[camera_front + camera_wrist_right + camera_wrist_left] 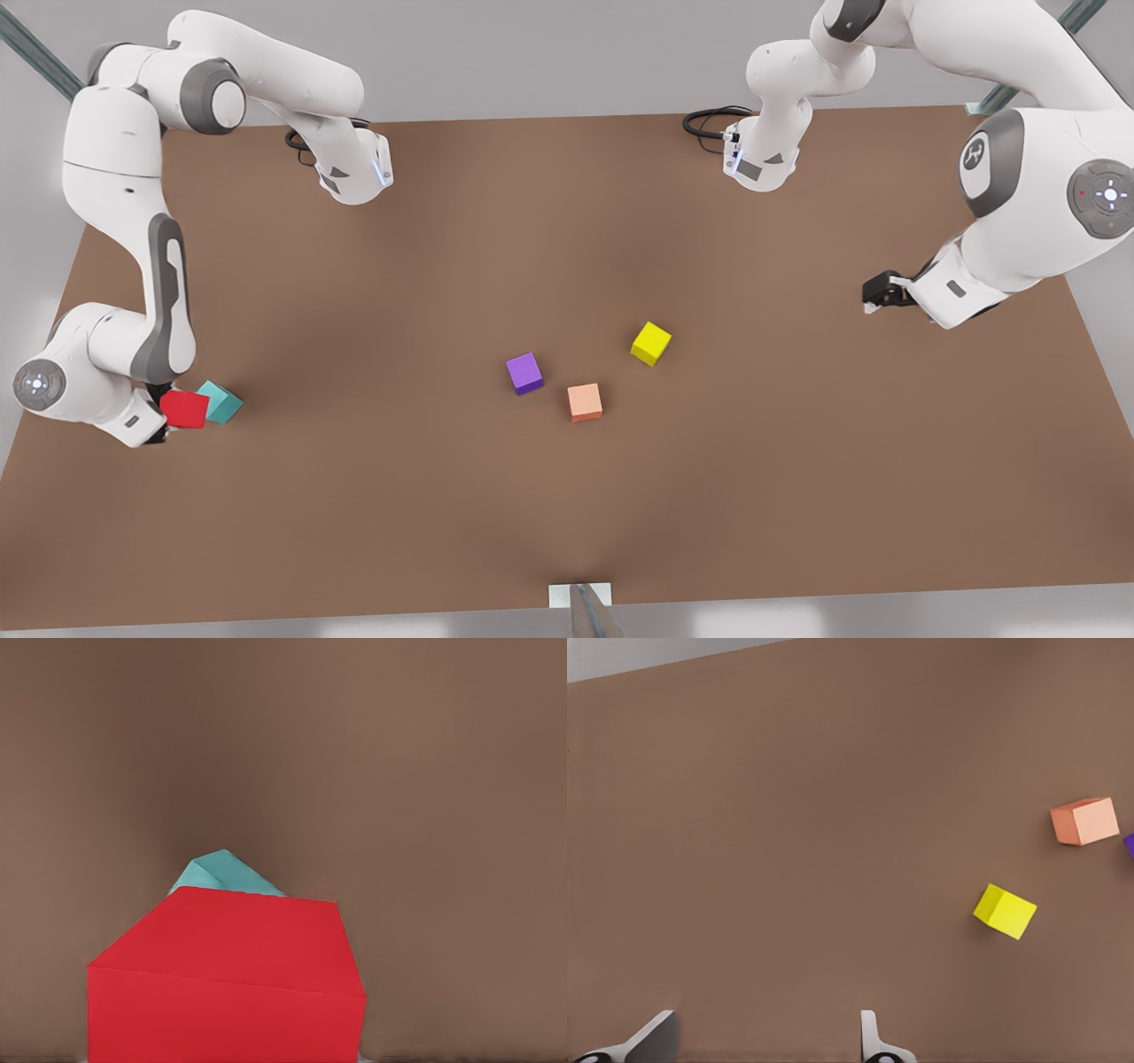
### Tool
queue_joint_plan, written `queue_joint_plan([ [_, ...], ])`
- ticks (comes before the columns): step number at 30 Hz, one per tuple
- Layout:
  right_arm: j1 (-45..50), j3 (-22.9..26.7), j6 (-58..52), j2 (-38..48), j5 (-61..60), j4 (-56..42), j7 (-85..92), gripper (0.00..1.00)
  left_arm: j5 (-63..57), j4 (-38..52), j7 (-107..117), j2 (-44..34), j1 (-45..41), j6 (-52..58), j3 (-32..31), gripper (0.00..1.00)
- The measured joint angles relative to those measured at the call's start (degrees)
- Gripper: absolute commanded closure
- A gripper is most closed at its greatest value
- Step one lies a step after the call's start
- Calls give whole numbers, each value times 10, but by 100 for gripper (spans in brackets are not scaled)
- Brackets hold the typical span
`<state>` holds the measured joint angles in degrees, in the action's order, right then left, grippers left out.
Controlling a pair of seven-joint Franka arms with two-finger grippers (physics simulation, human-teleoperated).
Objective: Pick up red wooden cube and pass to hand red wooden cube and place in blue wooden cube
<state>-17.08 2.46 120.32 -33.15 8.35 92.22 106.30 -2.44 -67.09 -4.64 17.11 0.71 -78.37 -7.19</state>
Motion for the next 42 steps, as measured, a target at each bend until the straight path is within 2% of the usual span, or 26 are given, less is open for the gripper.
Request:
queue_joint_plan([
  [13,-8,-2,37,15,5,63,0,39,-5,1,13,-2,0,14,-1,0],
  [14,-8,-2,38,15,5,64,0,36,-5,1,14,-2,-1,15,-1,0],
  [17,-11,-2,41,12,-2,67,0,0,-5,1,16,-3,-3,19,-2,0],
  [30,-16,-3,32,19,-20,69,11,0,-5,1,20,-3,1,28,0,0],
  [38,-17,-5,-31,65,-49,71,23,0,-3,2,22,-4,1,29,-1,0],
  [40,-12,-6,-64,76,-69,45,24,0,-3,2,22,-4,2,29,1,0],
  [42,10,-7,-115,66,-109,-30,2,0,-3,2,22,-3,10,28,1,0],
])
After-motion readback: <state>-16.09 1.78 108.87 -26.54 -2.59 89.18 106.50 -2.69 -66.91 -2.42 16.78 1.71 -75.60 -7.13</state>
